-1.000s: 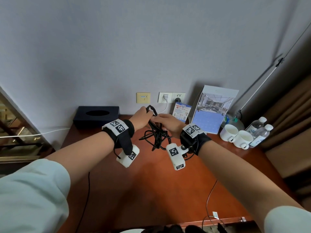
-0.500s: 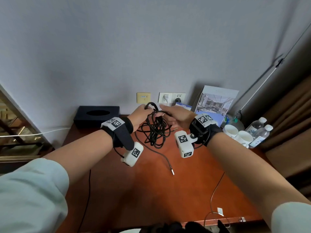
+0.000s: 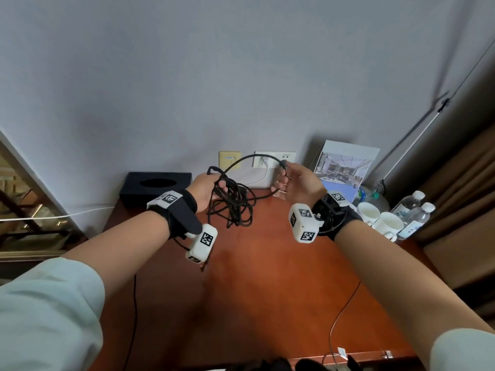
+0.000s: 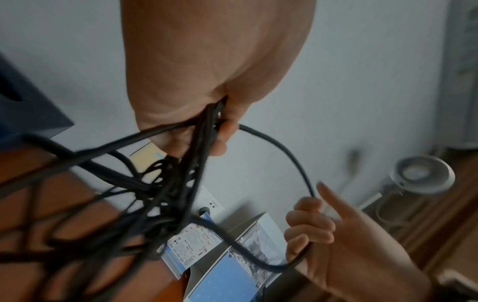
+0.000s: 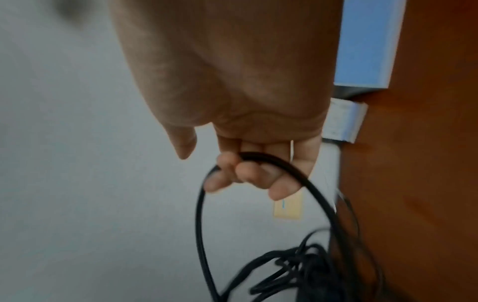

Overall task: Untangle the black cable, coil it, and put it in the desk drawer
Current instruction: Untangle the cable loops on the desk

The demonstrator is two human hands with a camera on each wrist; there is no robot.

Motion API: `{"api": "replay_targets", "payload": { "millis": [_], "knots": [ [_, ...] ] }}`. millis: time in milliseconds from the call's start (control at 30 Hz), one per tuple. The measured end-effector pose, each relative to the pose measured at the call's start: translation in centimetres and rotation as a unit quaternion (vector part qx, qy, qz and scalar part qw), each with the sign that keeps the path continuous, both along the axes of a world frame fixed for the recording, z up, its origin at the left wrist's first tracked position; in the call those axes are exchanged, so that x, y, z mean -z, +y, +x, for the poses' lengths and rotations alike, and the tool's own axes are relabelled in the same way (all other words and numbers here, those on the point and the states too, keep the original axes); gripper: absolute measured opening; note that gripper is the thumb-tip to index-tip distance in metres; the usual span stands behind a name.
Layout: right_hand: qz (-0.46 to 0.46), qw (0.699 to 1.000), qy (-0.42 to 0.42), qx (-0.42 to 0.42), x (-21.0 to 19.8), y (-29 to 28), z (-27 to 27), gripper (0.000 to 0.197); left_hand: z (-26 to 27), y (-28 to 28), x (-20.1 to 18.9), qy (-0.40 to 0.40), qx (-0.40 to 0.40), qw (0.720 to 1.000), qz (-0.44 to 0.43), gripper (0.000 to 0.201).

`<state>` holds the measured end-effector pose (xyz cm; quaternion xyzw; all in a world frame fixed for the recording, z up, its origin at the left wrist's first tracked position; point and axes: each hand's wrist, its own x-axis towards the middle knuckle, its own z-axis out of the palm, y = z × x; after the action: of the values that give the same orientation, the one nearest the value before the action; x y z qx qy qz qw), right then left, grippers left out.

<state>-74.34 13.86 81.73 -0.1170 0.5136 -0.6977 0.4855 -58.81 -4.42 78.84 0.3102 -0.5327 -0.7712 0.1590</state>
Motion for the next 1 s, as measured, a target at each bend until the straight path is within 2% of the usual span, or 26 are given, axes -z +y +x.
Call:
{"api": "replay_targets", "payload": {
  "millis": [67,100,167,267,333,367,433,533,600,667,733,800,867,1000],
  "knots": [
    [0.111,0.988,0.108,-0.022,-0.6,0.0,0.3,0.049,-0.5,0.5,-0.3,-0.044,0.021,0.995,-0.089,0.013],
    [0.164,0.969,0.179,-0.046,-1.0,-0.1,0.5,0.053,-0.8,0.7,-0.4,-0.060,0.033,0.989,-0.132,0.009],
    [0.239,0.908,0.328,-0.100,-2.1,-0.4,1.2,0.052,-1.3,1.4,-0.5,-0.074,0.053,0.978,-0.186,0.009],
    [0.268,0.804,0.501,-0.175,-3.1,-1.6,2.8,0.041,-1.9,2.7,-0.7,-0.074,0.092,0.966,-0.229,0.012],
    [0.253,0.778,0.558,-0.140,-3.0,-2.4,3.5,0.036,-2.1,3.4,-1.1,-0.068,0.092,0.967,-0.229,0.011],
    [0.234,0.782,0.569,-0.095,-2.9,-2.6,3.6,0.031,-2.2,3.5,-1.3,-0.062,0.084,0.971,-0.215,0.011],
    [0.179,0.827,0.533,0.009,-2.3,-2.5,3.3,0.029,-2.0,3.1,-1.5,-0.053,0.062,0.980,-0.183,0.016],
    [0.125,0.908,0.366,0.159,-1.7,-1.0,1.5,0.030,-1.4,2.0,-1.1,-0.063,0.039,0.984,-0.164,0.020],
    [0.104,0.937,0.235,0.237,-1.3,0.4,-0.2,0.028,-0.8,1.5,-0.7,-0.069,0.027,0.987,-0.143,0.014],
    [0.082,0.940,0.121,0.307,-0.9,1.9,-1.6,0.031,-0.1,0.9,0.0,-0.075,0.028,0.990,-0.119,0.011],
    [0.079,0.938,0.064,0.331,-0.5,3.1,-2.2,0.035,0.2,0.1,1.2,-0.100,0.038,0.988,-0.111,0.023],
    [0.118,0.941,0.093,0.304,-0.1,3.9,-2.2,0.038,0.0,-0.5,2.5,-0.119,0.032,0.986,-0.112,0.026],
    [0.154,0.940,0.128,0.276,0.4,4.2,-2.2,0.038,-0.2,0.1,2.3,-0.136,-0.004,0.982,-0.127,0.015],
    [0.130,0.937,0.100,0.307,0.1,4.3,-1.9,0.038,-0.5,0.5,1.9,-0.166,-0.089,0.967,-0.170,0.004]
  ]
}}
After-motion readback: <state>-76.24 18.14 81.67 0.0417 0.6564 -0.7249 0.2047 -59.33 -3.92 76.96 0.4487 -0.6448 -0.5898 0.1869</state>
